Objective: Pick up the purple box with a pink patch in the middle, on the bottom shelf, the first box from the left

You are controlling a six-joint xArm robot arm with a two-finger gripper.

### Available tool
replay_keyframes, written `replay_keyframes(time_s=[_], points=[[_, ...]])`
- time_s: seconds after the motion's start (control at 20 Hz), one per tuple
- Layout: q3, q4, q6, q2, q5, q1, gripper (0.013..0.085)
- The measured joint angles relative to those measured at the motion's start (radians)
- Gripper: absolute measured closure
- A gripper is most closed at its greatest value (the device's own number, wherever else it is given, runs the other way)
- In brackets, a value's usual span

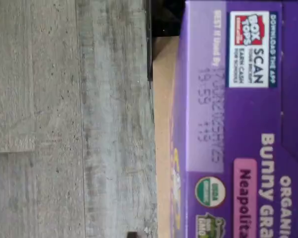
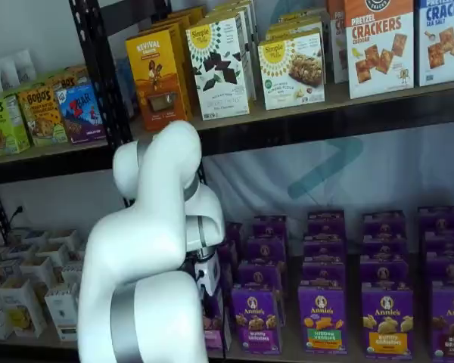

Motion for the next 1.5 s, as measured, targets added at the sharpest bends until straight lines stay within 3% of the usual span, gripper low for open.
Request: replay_keyframes(time_s=[0.2, 1.15, 1.5], points=[[-0.005, -0.001, 0.005, 0.003, 0.004, 0.004, 0.0330], [-0.017, -0.006, 0.020, 0.017, 0.003, 0.015, 0.0330], [-0.018, -0.004, 0.021, 0.018, 0.003, 0.017, 0.0490]])
